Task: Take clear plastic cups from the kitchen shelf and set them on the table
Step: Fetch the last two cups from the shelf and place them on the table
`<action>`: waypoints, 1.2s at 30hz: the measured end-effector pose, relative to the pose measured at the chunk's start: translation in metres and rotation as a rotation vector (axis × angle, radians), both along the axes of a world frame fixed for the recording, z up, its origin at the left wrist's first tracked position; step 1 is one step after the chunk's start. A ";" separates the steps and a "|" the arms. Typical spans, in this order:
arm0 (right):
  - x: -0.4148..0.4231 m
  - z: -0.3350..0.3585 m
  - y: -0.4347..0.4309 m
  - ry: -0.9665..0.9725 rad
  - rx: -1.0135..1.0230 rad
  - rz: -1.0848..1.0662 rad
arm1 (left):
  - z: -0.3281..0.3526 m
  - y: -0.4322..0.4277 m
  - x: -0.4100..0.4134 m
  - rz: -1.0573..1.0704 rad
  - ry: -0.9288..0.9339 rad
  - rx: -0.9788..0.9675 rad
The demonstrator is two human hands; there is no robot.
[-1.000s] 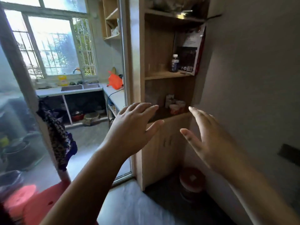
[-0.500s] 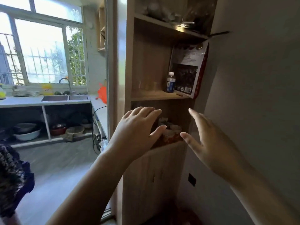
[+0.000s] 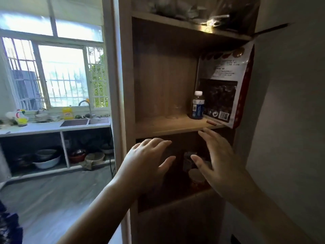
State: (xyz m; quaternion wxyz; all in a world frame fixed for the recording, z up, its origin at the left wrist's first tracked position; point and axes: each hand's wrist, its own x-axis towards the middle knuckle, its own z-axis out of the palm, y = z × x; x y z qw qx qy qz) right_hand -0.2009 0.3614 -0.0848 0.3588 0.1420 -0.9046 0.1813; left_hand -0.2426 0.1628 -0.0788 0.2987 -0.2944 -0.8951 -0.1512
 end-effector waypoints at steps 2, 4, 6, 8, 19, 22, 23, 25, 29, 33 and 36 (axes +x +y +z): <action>-0.038 0.000 0.008 0.016 -0.011 0.033 | 0.001 0.010 -0.024 0.031 0.008 0.013; -0.077 0.001 0.017 0.025 -0.004 0.074 | 0.005 0.019 -0.051 0.079 0.020 0.035; -0.114 0.003 0.028 0.022 0.007 0.116 | 0.009 0.030 -0.080 0.116 0.024 0.068; -0.149 0.007 0.040 0.009 0.012 0.160 | 0.014 0.041 -0.109 0.140 0.044 0.058; -0.326 0.034 0.092 -0.035 0.270 0.300 | 0.033 0.096 -0.282 0.350 -0.111 -0.047; -0.367 0.043 0.092 -0.050 0.250 0.317 | 0.033 0.102 -0.324 0.415 -0.180 -0.008; -0.378 0.044 0.092 -0.063 0.214 0.330 | 0.032 0.103 -0.336 0.426 -0.192 -0.001; -0.397 0.043 0.092 -0.048 0.200 0.342 | 0.031 0.102 -0.354 0.427 -0.202 -0.012; -0.421 0.038 0.091 -0.022 0.287 0.379 | 0.030 0.100 -0.379 0.446 -0.199 -0.080; -0.433 0.035 0.088 -0.035 0.288 0.392 | 0.029 0.100 -0.393 0.468 -0.220 -0.116; -0.436 0.034 0.088 -0.037 0.294 0.400 | 0.029 0.098 -0.398 0.445 -0.263 -0.082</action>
